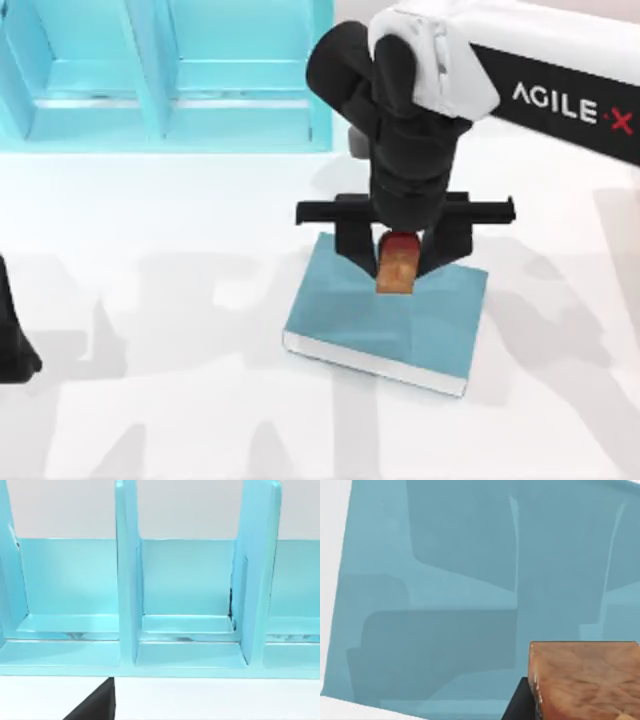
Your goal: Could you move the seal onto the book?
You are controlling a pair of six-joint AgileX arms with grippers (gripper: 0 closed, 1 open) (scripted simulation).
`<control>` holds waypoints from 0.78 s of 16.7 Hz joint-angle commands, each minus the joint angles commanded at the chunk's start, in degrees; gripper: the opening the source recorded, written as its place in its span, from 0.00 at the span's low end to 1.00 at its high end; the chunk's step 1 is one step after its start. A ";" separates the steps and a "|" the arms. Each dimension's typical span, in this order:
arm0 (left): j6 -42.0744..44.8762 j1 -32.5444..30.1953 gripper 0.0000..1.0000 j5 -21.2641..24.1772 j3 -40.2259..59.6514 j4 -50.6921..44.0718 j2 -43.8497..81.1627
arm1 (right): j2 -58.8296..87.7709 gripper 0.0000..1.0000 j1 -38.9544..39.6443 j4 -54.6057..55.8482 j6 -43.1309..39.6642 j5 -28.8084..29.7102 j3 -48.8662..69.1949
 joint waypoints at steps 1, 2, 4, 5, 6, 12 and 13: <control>0.00 0.00 1.00 0.00 0.00 0.00 0.00 | 0.00 0.00 0.04 -0.17 -0.02 0.03 0.22; 0.00 0.00 1.00 0.00 0.00 0.00 0.00 | 0.02 0.00 0.07 -0.35 -0.03 0.06 0.42; 0.00 0.00 1.00 0.00 0.00 0.00 0.00 | 0.01 0.00 0.12 -0.66 -0.06 0.10 0.79; 0.00 0.00 1.00 0.00 0.00 0.00 0.00 | 0.01 0.00 0.12 -0.66 -0.06 0.10 0.79; 0.00 0.00 1.00 0.00 0.00 0.00 0.00 | 0.01 0.00 0.12 -0.66 -0.06 0.10 0.79; 0.00 0.00 1.00 0.00 0.00 0.00 0.00 | 0.01 0.38 0.12 -0.66 -0.06 0.10 0.79; 0.00 0.00 1.00 0.00 0.00 0.00 0.00 | 0.01 0.45 0.12 -0.66 -0.06 0.10 0.79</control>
